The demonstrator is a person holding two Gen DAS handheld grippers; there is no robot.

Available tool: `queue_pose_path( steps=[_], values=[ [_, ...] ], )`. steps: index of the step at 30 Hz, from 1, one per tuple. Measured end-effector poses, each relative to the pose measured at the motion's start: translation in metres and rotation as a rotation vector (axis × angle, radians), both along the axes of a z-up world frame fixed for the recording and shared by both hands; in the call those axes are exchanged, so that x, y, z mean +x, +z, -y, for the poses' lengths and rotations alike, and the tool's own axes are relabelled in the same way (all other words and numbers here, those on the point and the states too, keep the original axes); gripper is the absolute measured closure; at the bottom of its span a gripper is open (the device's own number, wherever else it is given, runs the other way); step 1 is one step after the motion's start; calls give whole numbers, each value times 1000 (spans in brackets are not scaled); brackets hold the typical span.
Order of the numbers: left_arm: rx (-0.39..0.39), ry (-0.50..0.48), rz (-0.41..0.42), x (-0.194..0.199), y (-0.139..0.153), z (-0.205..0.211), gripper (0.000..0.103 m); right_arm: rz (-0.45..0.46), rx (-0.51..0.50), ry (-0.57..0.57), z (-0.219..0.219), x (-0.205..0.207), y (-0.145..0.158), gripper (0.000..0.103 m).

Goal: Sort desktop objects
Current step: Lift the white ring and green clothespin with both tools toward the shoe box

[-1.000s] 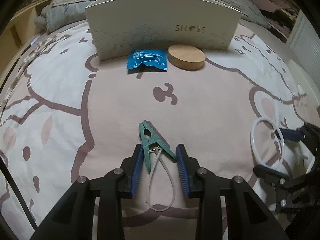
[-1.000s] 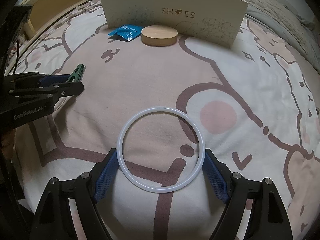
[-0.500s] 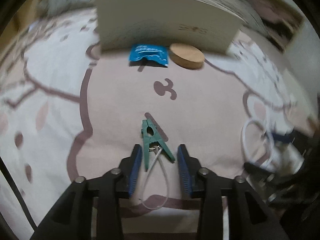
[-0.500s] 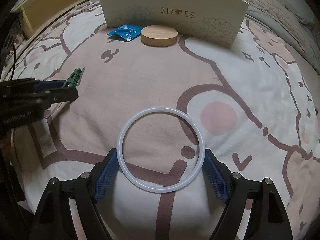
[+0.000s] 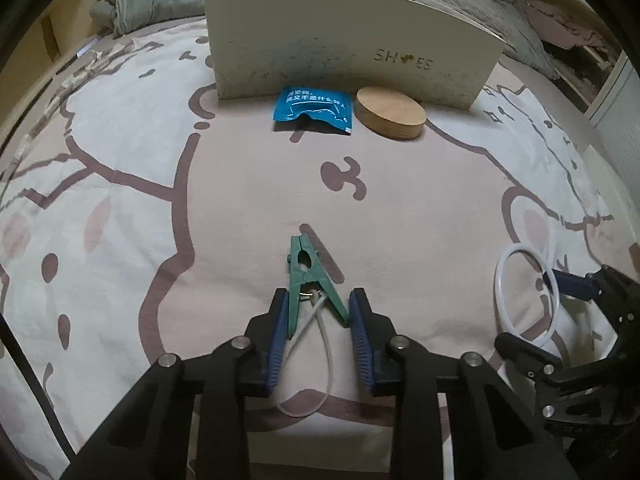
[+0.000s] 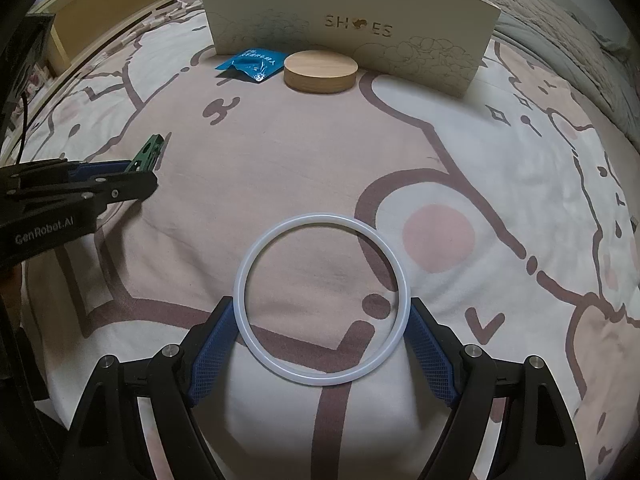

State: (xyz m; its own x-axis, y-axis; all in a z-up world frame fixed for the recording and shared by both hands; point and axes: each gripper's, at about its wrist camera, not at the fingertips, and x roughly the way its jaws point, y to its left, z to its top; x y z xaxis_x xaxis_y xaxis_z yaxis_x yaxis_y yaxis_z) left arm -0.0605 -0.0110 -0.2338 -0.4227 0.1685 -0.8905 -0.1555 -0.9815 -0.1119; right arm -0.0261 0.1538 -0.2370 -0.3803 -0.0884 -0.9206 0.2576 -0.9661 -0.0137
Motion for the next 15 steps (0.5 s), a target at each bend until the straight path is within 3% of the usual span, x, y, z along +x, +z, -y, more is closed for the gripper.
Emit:
queue_pose_path(
  steps=[15],
  values=[
    [0, -14, -65, -5, 15, 3, 73, -48, 16, 13, 0, -9, 11, 20]
  ],
)
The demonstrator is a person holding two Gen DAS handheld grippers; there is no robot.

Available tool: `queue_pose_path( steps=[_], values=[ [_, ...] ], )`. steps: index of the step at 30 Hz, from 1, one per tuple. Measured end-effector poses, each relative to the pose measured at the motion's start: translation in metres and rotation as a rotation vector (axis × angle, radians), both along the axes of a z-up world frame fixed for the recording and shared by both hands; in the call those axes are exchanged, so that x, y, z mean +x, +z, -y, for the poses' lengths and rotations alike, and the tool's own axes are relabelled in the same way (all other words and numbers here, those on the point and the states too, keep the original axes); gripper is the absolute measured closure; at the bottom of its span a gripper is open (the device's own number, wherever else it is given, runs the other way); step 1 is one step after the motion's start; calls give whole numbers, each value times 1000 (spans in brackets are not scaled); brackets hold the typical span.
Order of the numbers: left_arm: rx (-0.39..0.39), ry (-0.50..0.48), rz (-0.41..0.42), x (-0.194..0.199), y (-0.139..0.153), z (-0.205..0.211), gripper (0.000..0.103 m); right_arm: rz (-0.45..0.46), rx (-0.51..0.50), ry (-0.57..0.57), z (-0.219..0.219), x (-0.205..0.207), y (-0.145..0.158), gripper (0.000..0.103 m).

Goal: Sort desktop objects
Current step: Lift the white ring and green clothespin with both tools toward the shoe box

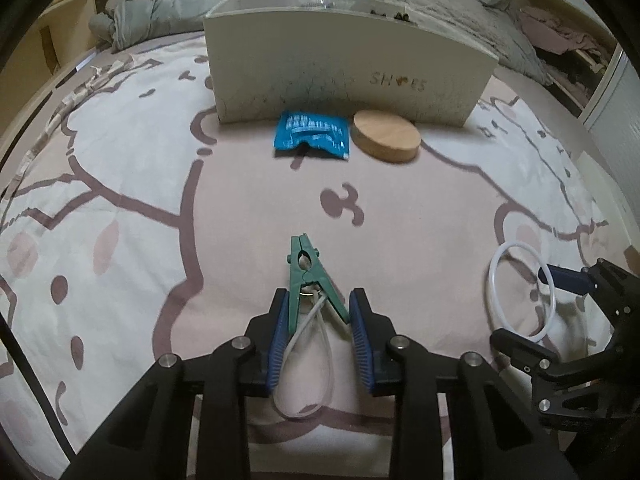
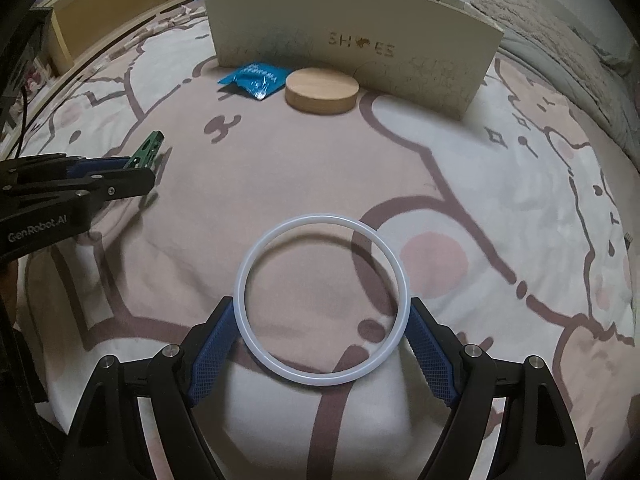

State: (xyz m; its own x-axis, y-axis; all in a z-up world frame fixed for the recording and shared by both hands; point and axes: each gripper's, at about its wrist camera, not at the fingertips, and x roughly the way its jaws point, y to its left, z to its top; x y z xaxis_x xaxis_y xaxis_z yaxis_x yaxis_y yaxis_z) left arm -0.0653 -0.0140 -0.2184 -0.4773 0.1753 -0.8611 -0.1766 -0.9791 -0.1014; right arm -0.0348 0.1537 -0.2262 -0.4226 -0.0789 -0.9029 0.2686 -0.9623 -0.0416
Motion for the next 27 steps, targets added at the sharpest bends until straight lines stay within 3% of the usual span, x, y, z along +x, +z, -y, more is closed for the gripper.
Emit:
queue_pose_path(
  steps=[15, 27],
  values=[
    [20, 22, -49, -12, 21, -1, 73, -104, -42, -49, -9, -21, 38, 20],
    [45, 34, -130, -28, 57, -4, 73, -218, -45, -105, -23, -39, 72, 20]
  ],
)
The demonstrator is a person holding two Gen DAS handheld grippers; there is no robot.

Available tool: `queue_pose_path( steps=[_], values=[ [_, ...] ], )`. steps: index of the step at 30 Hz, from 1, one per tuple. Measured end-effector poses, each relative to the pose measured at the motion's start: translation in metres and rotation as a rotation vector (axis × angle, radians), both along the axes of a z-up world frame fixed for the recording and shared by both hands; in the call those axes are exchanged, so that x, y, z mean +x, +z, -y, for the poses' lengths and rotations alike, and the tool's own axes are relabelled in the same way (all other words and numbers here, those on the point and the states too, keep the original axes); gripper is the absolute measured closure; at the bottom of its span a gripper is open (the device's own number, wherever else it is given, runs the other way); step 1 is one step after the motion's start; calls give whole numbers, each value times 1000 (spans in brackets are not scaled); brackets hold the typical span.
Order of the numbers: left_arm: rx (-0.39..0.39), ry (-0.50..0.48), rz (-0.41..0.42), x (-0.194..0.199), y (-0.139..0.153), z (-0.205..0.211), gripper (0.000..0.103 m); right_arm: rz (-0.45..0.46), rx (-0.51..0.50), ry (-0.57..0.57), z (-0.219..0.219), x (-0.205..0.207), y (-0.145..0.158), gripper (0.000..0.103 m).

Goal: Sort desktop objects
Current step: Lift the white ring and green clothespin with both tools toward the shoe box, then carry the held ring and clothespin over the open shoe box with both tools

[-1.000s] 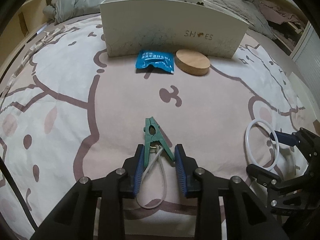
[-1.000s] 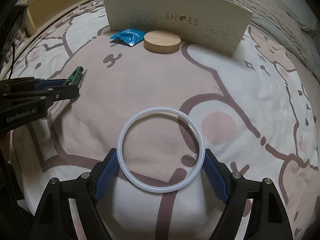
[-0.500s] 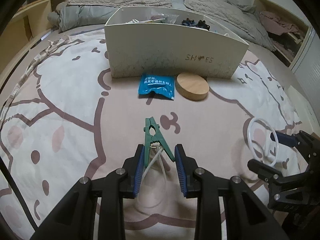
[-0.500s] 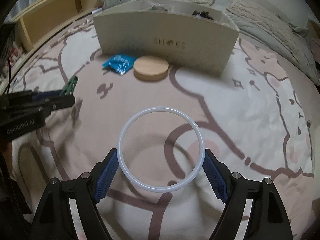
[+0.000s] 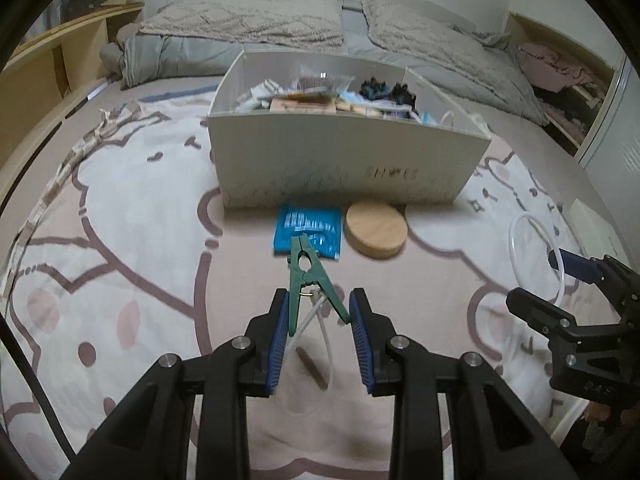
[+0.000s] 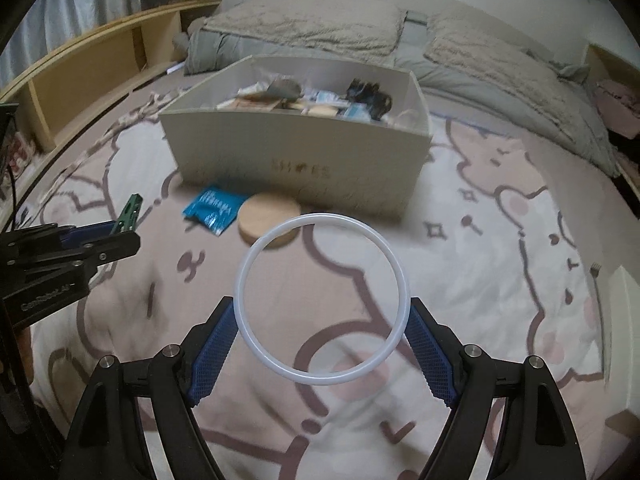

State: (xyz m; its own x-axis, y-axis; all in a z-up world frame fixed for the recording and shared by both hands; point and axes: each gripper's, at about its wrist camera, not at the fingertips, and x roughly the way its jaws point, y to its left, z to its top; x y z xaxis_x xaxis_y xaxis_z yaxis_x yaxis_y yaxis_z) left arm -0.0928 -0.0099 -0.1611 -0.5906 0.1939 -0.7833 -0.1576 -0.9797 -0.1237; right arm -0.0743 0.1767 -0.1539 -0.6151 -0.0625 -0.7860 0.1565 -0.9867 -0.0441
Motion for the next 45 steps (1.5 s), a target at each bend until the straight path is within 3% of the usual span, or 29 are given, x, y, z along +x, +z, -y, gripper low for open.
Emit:
queue_pose_path(
  steps=[24, 45],
  values=[
    [16, 20, -167, -24, 66, -3, 73, -181, -55, -44, -9, -25, 72, 20],
    [-19, 8, -304, -45, 106, -28, 73, -318, -66, -72, -14, -46, 118, 20]
  ],
)
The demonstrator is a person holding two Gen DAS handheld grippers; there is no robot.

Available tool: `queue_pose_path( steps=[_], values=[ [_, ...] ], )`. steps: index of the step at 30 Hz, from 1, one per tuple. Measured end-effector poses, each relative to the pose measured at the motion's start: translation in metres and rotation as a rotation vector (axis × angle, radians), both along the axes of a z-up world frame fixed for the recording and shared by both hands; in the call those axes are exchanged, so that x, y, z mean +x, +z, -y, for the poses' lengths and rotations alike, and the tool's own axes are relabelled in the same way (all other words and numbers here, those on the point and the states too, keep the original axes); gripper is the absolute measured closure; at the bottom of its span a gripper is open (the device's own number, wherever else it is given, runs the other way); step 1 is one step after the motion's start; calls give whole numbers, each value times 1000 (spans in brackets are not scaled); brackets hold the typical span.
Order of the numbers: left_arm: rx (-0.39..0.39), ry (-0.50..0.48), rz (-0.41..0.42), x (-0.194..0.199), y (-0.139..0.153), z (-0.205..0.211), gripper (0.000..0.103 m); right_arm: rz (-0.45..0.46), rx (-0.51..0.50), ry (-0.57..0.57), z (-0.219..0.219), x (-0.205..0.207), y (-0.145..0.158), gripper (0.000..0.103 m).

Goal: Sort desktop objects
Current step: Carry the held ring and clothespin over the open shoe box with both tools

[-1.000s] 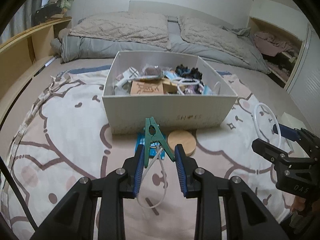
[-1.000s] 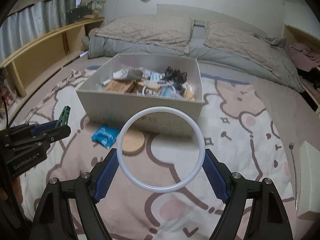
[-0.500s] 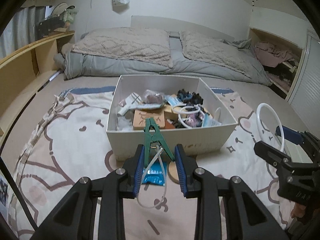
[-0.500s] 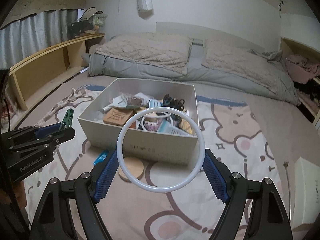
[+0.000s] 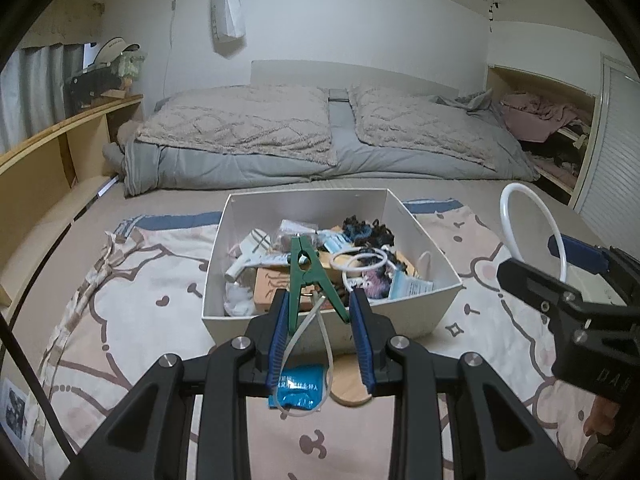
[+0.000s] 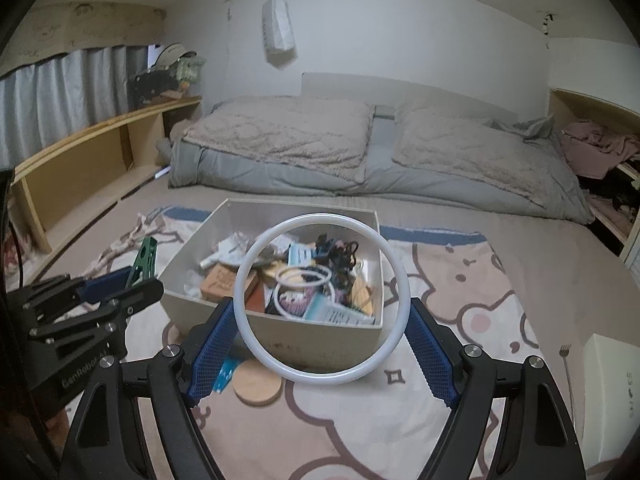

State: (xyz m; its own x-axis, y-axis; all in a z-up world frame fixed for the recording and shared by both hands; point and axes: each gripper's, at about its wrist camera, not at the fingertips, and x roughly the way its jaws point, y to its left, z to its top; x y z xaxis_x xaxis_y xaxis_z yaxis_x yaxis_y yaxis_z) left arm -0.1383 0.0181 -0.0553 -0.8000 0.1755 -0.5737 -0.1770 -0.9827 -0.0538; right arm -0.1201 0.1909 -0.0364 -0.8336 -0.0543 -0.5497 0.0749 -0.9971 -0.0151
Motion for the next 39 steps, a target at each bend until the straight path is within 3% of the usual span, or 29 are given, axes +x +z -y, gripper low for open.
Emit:
queue_pose_path(
  steps=[13, 20, 26, 32, 39],
  values=[
    [-15, 46, -15, -19, 2, -2, 73, -73, -17, -14, -1, -28, 25, 20],
    [-15, 57, -4, -28, -2, -3, 73, -109, 36, -11, 5, -55, 27, 20],
    [-23, 71, 3, -39, -7, -3, 73, -106, 79, -17, 9, -86, 30, 20],
    [22, 111, 7, -55, -2, 12, 73, -92, 40, -45, 5, -114, 27, 20],
    [52, 155, -29, -76, 10, 33, 73, -24, 18, -46, 2, -136, 2, 20]
  ],
)
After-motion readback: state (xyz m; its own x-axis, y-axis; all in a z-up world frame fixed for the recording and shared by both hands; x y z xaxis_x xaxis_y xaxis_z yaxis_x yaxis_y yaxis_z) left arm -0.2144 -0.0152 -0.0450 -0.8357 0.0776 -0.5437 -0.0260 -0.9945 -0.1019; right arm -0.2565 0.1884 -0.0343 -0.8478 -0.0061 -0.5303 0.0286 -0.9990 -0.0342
